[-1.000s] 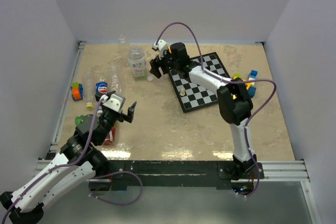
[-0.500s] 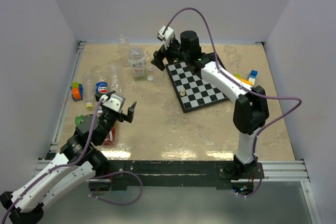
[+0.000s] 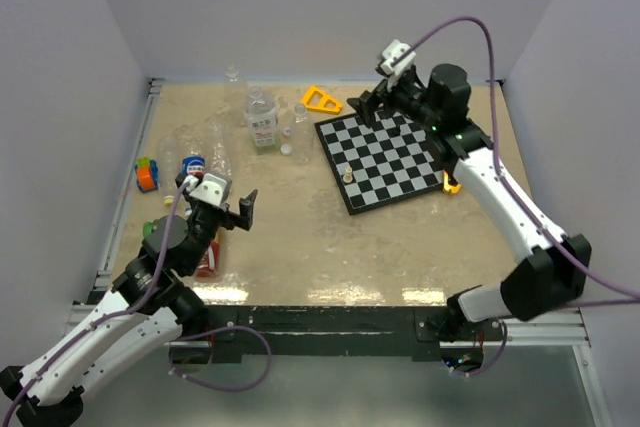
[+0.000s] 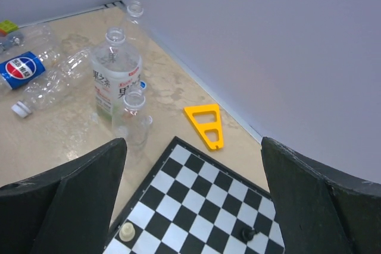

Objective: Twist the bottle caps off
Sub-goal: Place the plastic bottle at the center of the board, then pick up the plastic bottle at the center of the board.

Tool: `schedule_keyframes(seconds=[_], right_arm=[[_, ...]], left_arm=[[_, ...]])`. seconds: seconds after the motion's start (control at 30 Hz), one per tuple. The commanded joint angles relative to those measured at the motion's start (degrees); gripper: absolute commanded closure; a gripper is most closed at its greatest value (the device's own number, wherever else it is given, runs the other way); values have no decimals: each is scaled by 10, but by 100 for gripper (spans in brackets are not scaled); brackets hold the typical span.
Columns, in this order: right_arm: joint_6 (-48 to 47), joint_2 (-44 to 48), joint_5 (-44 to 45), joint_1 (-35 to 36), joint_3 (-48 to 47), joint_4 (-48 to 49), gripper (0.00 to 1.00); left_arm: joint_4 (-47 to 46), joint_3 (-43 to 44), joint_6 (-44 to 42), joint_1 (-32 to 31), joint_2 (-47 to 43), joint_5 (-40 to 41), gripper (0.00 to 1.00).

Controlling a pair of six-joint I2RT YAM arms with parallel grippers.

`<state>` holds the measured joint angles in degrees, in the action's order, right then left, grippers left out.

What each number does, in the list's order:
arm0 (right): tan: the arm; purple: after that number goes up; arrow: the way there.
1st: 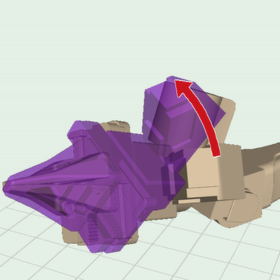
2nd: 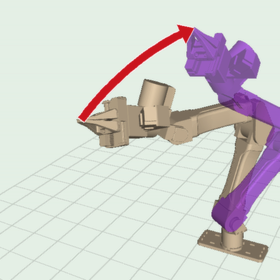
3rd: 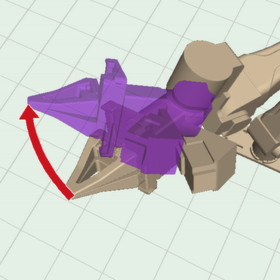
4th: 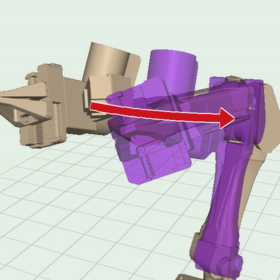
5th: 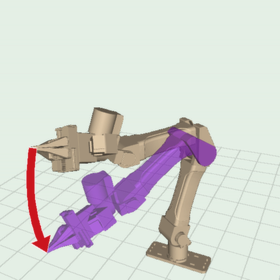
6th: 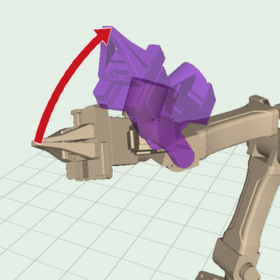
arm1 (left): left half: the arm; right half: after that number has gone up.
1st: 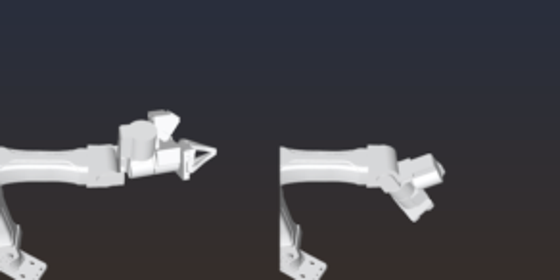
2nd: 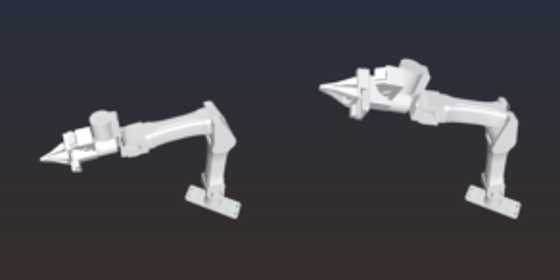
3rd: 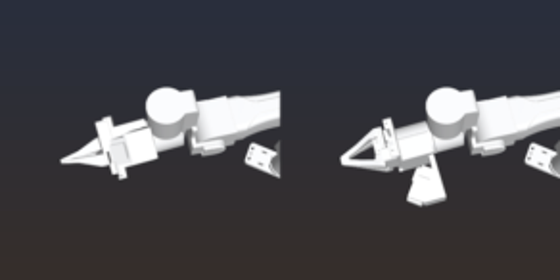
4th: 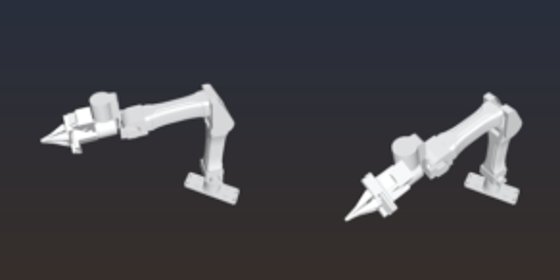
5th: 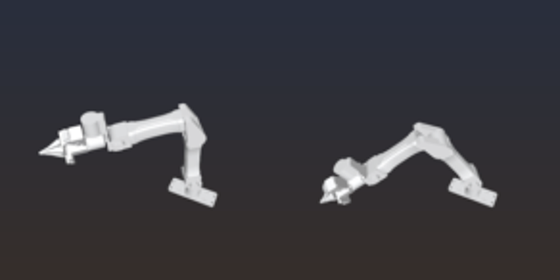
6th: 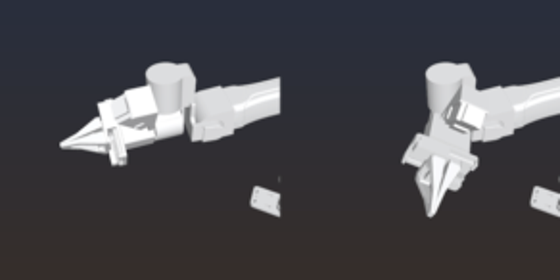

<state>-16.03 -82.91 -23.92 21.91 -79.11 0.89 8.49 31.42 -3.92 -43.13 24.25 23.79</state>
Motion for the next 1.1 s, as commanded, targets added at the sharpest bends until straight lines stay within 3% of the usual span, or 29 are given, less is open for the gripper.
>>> schedule_keyframes(seconds=[0.0, 0.3, 0.47, 0.57, 0.73, 0.83, 1.07], right_arm=[[21, 92, 54, -22, 65, 43, 2], [40, 216, -110, -121, 185, 31, 2], [41, 227, -178, -152, 212, 43, 2], [36, 222, -203, -161, 221, 43, 2], [19, 221, -221, -174, 228, 38, 2], [-3, 211, -230, -177, 229, 25, 2], [-42, 176, -271, -187, 230, -3, 2]], left_arm=[[0, 81, 87, 2, 31, -13, 0], [97, 202, 160, 6, 142, -24, 0], [141, 212, 175, 28, 182, 6, 0], [136, 196, 176, 83, 200, -30, 0], [69, 154, 189, 265, 258, -203, 0], [26, 153, 216, 365, 336, -299, 2], [93, 283, 237, 385, 554, -245, 10]])
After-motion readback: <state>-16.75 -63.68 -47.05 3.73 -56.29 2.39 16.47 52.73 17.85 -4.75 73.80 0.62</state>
